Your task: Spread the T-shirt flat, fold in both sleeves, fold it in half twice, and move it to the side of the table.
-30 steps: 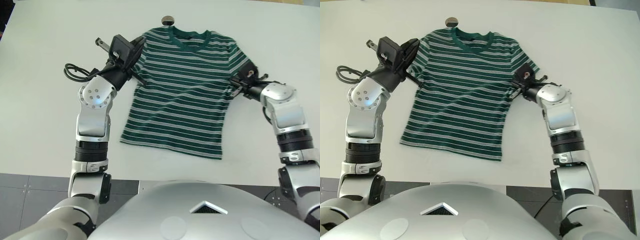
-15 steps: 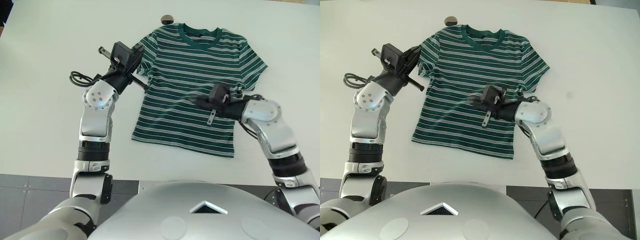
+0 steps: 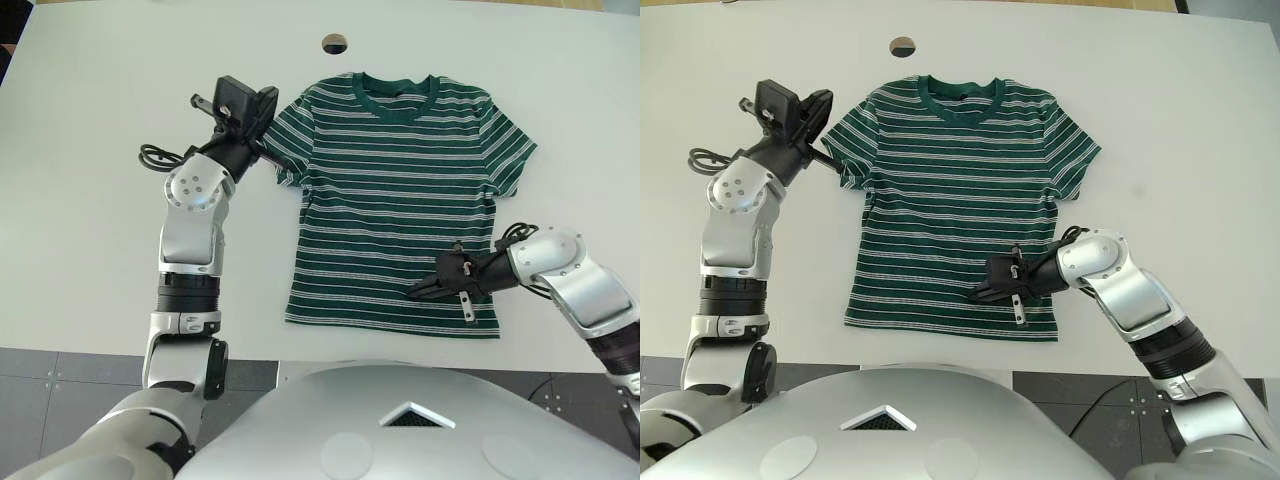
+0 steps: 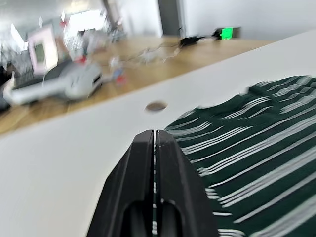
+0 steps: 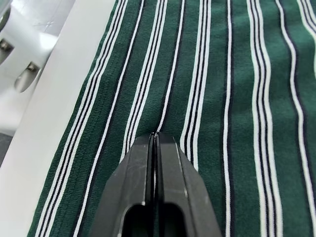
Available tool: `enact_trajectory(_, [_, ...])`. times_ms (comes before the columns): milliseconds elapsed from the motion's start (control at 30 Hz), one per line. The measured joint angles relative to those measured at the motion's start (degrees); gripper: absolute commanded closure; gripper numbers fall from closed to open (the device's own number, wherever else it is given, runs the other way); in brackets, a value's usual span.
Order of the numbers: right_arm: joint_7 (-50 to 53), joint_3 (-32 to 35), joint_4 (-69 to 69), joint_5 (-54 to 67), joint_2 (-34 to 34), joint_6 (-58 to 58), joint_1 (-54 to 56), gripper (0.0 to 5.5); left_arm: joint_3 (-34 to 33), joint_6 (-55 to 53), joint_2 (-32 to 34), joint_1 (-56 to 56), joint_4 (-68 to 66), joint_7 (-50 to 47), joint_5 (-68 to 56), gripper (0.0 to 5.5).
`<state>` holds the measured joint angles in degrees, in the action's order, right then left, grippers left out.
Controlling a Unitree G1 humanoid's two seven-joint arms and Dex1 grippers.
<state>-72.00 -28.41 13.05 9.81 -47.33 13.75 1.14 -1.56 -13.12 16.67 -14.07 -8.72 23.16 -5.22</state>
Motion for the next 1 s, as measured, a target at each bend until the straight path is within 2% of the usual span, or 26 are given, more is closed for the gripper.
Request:
enact_trajectory(100, [0.0,0.02,0.74,-0.01,-0.32,-0.55,-0.91,5.39,-1.72,-5.27,-0.74,-1.01,-4.28,-1.04,-1.99,5.4])
enact_trajectory(233, [2.27,1.52,0.39,0.33,1.0,-1.67,-1.72,5.4,-3.18,-9.08,-0.9,-1.87,-7.31,-1.76,-3.23,4.78])
enact_trajectory(300, [6.44,3.93,-0.92,1.79,4.83,0.53,-1.45,5.4,-3.17,-9.76,-0.91,-1.92,-7.88,-1.77,-3.41,4.5])
enact_trajectory(367, [10.79,10.21,-0.99,7.45,9.18,3.84,0.66,5.4,-3.17,-10.81,-0.82,-1.99,-8.96,-1.82,-3.39,4.2])
enact_trajectory(500, [13.46,16.56,2.73,12.63,10.83,6.64,2.81,5.4,-3.17,-11.9,-0.2,-2.14,-10.33,-1.73,-3.39,3.51])
enact_trajectory(767, [15.91,19.46,3.4,13.35,11.33,7.34,2.69,5.4,-3.04,-14.16,0.26,-4.43,-13.51,0.75,-3.67,3.51])
enact_trajectory(1000, [30.62,28.69,-2.97,14.03,17.93,8.01,9.66,5.4,-1.6,-13.17,0.25,-6.84,-16.93,2.85,-3.53,4.58])
